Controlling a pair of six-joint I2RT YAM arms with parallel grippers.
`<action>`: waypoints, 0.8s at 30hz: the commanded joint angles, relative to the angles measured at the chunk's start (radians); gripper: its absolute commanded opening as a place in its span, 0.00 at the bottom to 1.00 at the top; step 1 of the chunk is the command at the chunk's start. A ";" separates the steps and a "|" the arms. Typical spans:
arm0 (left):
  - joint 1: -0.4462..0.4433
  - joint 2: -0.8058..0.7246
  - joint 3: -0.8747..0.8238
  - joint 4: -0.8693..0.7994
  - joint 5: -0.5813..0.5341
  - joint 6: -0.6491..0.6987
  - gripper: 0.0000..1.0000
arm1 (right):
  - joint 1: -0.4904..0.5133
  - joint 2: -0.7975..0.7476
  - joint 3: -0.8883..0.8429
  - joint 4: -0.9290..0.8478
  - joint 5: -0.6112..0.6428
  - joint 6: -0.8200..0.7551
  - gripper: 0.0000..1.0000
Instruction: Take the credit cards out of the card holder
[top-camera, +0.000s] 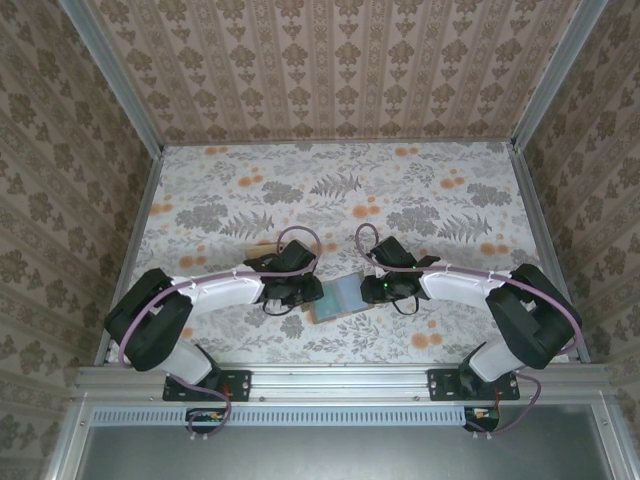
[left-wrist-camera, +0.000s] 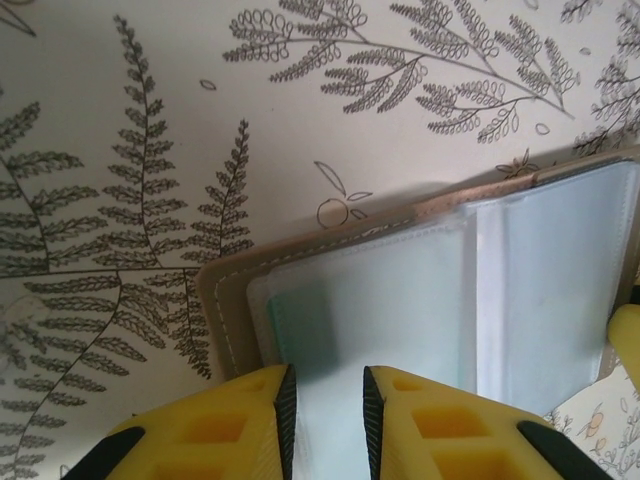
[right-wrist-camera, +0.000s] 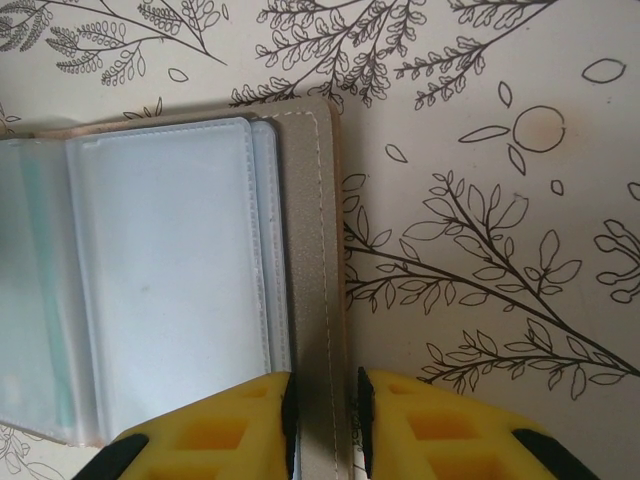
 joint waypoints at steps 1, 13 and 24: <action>-0.010 -0.006 0.036 -0.067 -0.029 0.024 0.27 | 0.007 0.013 -0.010 0.001 -0.001 0.015 0.27; -0.013 0.015 0.032 -0.032 0.002 0.038 0.27 | 0.009 0.031 0.004 -0.002 -0.011 0.018 0.27; -0.016 0.049 0.048 0.005 0.042 0.060 0.27 | 0.012 0.034 -0.001 -0.001 -0.014 0.022 0.27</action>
